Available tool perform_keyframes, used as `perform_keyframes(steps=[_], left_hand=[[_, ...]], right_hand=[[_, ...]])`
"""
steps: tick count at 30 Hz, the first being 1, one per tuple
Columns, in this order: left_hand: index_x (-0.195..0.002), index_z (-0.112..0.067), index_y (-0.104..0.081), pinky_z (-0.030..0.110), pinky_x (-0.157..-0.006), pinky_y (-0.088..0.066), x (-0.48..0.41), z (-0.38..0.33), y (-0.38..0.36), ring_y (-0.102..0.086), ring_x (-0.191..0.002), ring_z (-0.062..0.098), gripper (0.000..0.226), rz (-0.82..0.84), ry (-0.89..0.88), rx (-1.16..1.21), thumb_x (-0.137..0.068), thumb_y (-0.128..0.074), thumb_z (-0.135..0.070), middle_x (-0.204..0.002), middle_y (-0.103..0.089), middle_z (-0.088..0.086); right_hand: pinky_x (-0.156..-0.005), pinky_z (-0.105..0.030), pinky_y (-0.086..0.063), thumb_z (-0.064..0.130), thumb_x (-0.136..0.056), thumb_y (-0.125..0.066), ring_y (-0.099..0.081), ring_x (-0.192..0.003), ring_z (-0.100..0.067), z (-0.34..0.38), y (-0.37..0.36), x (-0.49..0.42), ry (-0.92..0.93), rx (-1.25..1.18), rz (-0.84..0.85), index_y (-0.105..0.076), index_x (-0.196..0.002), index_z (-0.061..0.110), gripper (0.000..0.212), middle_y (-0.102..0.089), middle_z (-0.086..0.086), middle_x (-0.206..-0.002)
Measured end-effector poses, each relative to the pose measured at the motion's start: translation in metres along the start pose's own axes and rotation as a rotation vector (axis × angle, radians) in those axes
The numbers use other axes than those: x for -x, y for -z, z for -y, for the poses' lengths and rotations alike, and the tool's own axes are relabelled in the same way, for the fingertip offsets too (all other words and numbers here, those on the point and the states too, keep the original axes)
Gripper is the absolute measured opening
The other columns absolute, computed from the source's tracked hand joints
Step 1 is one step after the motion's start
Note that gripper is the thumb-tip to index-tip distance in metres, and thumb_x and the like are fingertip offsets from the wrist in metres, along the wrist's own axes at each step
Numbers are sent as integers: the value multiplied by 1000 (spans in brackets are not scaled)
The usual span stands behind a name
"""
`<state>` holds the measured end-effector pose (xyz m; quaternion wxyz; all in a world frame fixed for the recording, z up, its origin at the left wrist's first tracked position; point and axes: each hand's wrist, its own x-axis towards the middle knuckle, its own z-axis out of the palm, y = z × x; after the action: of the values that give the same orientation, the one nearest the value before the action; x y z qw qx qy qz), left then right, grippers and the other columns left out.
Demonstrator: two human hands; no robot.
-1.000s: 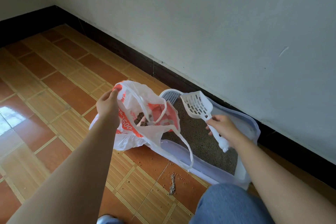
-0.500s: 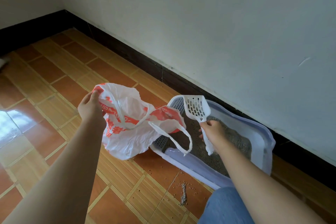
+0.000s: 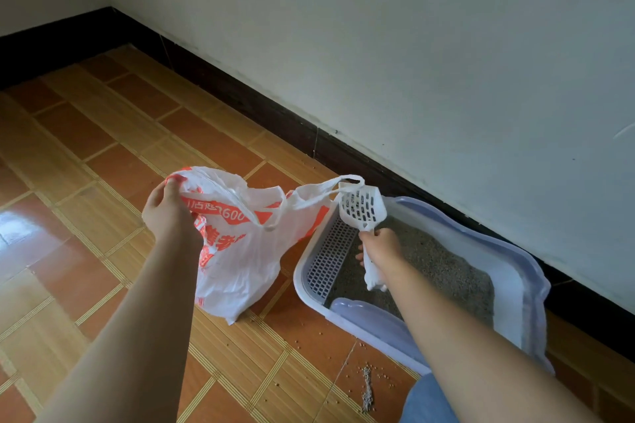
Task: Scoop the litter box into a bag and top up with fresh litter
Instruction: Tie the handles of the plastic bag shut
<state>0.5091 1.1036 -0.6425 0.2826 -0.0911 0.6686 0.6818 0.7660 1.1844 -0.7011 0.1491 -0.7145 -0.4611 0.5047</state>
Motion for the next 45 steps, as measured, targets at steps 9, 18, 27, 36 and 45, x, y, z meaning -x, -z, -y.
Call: perform_keyframes(steps=[9, 18, 27, 36, 45], left_hand=[[-95, -22, -63, 31, -84, -53, -15, 6, -3, -62, -92, 16, 10, 23, -5, -2, -93, -54, -27, -86, -61, -6], [-96, -19, -66, 33, -88, -53, -23, 10, -2, -60, -94, 19, 14, 52, -29, -28, -93, -54, -25, -84, -60, -4], [-103, -17, -66, 35, -91, -52, -25, 9, -3, -61, -99, 20, 17, 63, -28, -30, -90, -58, -25, -95, -63, 0], [-109, -15, -63, 24, -70, -49, -31, 5, 1, -61, -92, 18, 22, 84, -40, -68, -90, -60, -25, -100, -63, 1], [-85, -12, -61, 37, -84, -51, -32, -10, -1, -60, -90, 27, 8, 249, -45, -352, -90, -59, -18, -82, -60, 4]], right_hand=[[-67, -28, -46, 25, -93, -51, -64, -95, -29, -4, -41, 0, 11, 299, -66, -61, -111, 1, 32, -66, -14, -108], [-66, -35, -58, 34, -92, -50, -68, -73, -24, -5, -43, -3, 18, 453, 20, -60, -107, 4, 35, -69, -11, -94], [-70, -31, -54, 48, -91, -47, -66, -66, -19, 17, -16, -3, 4, 687, 159, -56, -103, 11, 39, -68, -5, -82], [-80, -29, -49, 24, -83, -68, -58, -107, -20, 93, -3, 8, 521, 564, 100, -17, -146, 18, 82, -60, -7, -115], [-92, -36, -53, 7, -78, -72, -52, -117, -20, 108, -30, 26, 588, 572, 433, -48, -130, 35, 64, -34, -1, -143]])
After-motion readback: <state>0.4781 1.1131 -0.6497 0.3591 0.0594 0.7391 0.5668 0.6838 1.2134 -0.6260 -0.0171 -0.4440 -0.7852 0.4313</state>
